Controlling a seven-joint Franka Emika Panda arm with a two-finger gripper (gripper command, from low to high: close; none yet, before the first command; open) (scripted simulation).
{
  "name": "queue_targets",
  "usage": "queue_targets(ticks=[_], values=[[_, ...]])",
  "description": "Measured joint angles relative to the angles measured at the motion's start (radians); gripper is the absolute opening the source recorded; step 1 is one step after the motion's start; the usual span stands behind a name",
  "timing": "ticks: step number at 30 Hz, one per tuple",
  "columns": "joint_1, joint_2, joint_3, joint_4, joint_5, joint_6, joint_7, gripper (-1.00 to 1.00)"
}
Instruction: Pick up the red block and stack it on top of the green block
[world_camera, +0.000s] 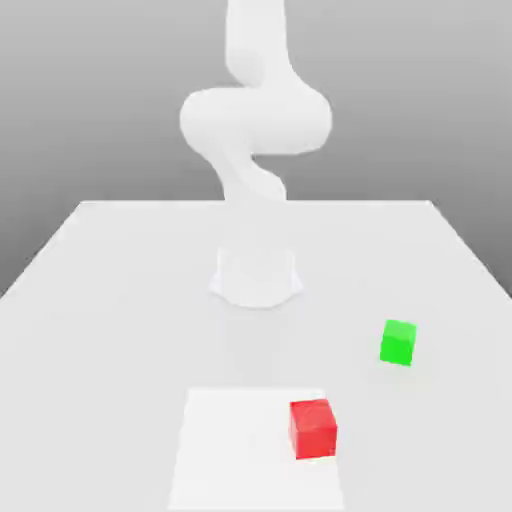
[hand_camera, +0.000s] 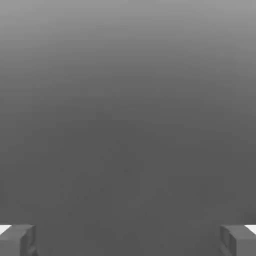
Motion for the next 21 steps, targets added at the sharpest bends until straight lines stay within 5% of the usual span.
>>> queue_targets(ticks=[21], values=[[0.078, 0.769, 0.075, -0.345, -0.018, 0.416, 0.028, 0.00]])
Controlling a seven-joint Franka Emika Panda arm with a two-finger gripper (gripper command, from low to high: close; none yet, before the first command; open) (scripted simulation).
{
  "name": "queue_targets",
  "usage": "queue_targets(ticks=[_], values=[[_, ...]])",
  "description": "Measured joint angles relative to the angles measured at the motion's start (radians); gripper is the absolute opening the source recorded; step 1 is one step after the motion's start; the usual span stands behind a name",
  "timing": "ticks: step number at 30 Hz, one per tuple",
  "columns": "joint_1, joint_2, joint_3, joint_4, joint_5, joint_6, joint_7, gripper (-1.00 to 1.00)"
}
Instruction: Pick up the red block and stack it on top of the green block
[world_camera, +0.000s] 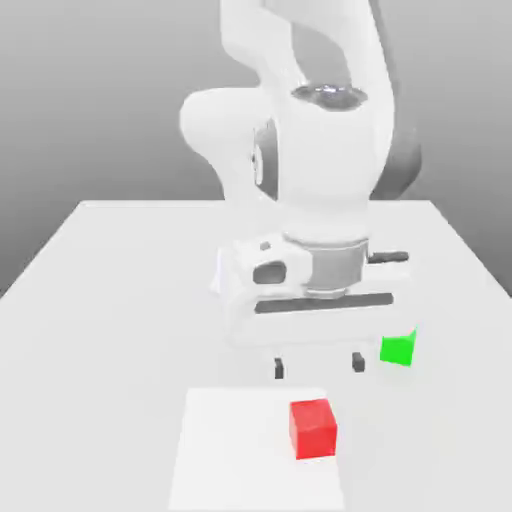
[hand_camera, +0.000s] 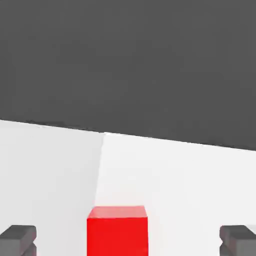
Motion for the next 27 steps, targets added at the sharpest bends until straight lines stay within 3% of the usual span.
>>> queue_targets(ticks=[5, 6, 13, 19, 27], values=[[0.021, 0.181, -0.029, 0.015, -0.039, 0.148, 0.029, 0.00], [0.026, 0.212, -0.036, 0.019, -0.045, 0.173, 0.034, -1.00], [0.026, 0.216, -0.035, 0.020, -0.049, 0.178, 0.037, -1.00], [0.022, 0.026, -0.011, -0.012, 0.003, 0.019, -0.006, -1.00], [0.277, -0.193, 0.088, -0.147, 0.161, -0.059, -0.301, -1.00]])
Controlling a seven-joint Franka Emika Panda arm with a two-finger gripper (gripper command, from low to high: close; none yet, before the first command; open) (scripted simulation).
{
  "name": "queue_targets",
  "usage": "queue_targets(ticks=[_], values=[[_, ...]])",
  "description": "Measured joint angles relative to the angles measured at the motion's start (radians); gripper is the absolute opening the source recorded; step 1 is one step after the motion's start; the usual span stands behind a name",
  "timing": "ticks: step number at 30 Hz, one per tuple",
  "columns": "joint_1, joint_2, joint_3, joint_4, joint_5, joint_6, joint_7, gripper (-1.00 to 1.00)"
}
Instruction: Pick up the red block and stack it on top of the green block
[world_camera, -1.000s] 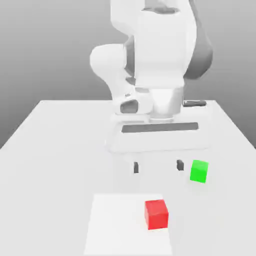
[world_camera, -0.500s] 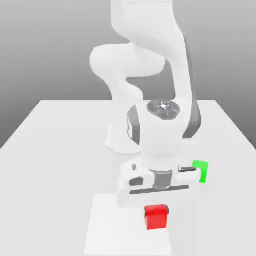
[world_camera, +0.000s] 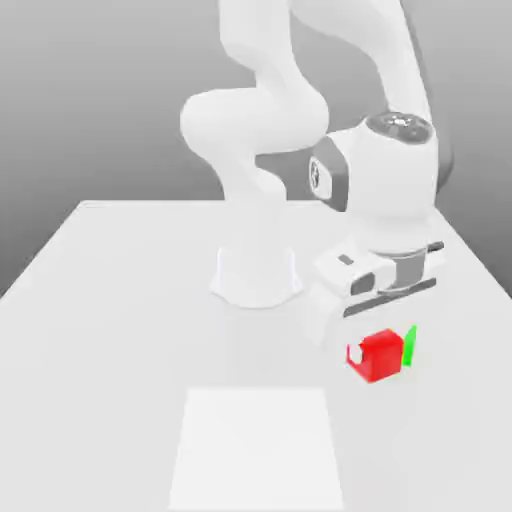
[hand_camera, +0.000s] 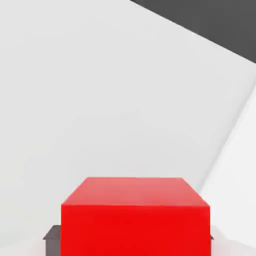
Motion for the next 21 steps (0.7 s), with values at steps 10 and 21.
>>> queue_targets(ticks=[10, 21], values=[[0.259, -0.167, 0.106, -0.163, 0.035, -0.007, -0.250, -1.00], [0.193, 0.103, 0.139, -0.161, -0.107, 0.259, -0.162, 1.00]])
